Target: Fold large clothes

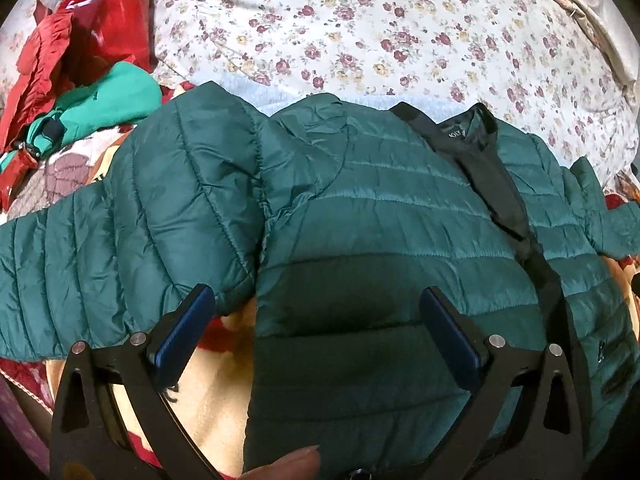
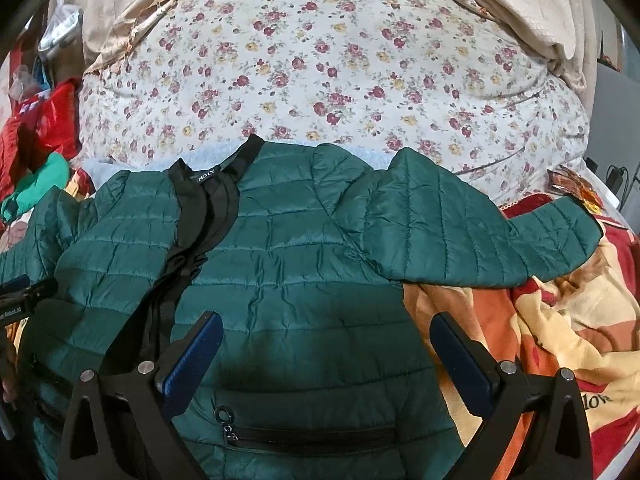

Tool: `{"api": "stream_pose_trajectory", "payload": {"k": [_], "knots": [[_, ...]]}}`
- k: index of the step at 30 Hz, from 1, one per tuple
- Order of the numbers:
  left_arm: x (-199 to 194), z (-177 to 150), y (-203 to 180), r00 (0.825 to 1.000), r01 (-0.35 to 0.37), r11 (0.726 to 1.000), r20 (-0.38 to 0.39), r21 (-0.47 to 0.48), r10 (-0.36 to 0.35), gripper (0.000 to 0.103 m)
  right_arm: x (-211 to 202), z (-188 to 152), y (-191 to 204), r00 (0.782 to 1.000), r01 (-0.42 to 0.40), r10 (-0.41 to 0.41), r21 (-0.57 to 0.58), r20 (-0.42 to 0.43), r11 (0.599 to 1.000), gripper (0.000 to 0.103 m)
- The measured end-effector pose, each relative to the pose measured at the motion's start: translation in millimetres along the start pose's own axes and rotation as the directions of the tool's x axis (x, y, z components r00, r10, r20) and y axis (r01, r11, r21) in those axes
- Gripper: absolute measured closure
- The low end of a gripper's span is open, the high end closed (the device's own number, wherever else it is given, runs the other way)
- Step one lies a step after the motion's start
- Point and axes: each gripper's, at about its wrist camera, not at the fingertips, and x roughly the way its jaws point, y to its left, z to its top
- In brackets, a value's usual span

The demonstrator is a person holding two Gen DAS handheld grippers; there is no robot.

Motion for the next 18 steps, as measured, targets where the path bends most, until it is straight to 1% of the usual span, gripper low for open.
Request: {"api": "stream_pose_trajectory", "payload": {"k": [18], "knots": [[-1.9,2.3,-2.2,1.000,-0.005,1.000,0.019,0.003,0.005,0.000,1.1,-0.8,4.5,1.000,-0.002,0.002,-0.013,-0.002,1.000,0.000]]}}
